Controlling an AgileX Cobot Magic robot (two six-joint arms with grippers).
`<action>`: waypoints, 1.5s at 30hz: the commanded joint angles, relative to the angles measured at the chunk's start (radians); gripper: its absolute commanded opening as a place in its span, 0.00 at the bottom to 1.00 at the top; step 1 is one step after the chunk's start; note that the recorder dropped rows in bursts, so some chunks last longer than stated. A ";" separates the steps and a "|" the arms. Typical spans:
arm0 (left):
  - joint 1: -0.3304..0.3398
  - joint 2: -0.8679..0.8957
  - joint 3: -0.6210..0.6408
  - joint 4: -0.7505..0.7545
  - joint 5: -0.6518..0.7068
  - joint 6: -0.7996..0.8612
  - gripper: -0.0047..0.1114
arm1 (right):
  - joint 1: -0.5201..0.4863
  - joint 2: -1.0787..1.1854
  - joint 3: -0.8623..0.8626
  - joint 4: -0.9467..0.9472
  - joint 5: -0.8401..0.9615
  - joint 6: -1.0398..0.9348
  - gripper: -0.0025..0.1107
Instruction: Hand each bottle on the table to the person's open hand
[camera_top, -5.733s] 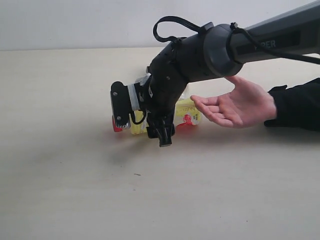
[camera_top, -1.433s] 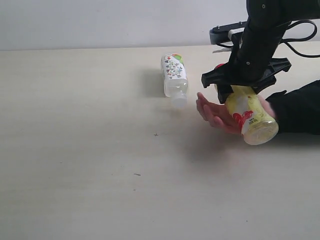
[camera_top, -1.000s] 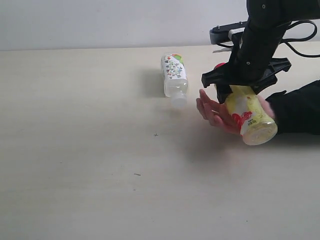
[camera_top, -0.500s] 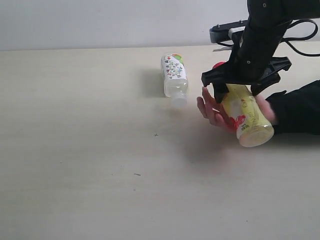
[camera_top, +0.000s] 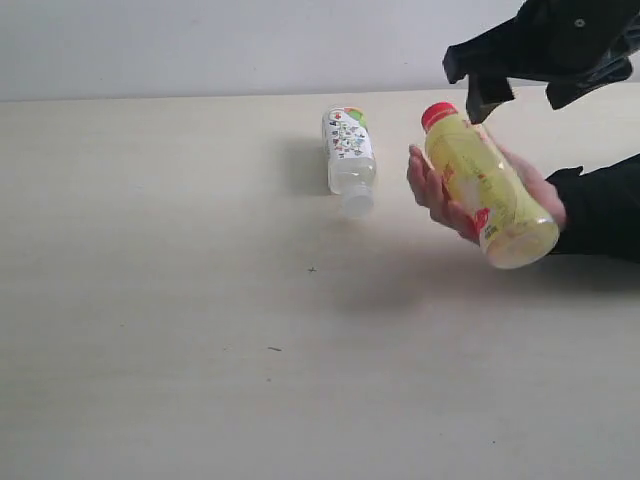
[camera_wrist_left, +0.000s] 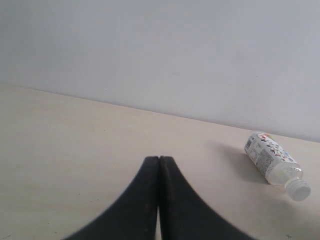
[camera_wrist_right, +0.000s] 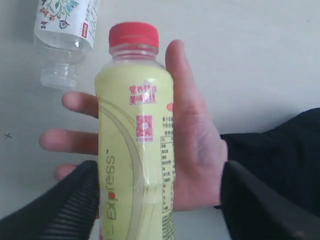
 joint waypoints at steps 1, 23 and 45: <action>0.003 -0.007 -0.001 0.004 -0.008 -0.002 0.06 | -0.004 -0.193 0.115 -0.002 -0.049 -0.015 0.24; 0.003 -0.007 -0.001 0.004 -0.008 -0.002 0.06 | -0.004 -1.594 0.860 0.108 -0.239 -0.119 0.02; 0.003 -0.007 -0.001 0.004 -0.008 -0.002 0.06 | -0.004 -1.594 1.196 0.151 -0.572 -0.139 0.02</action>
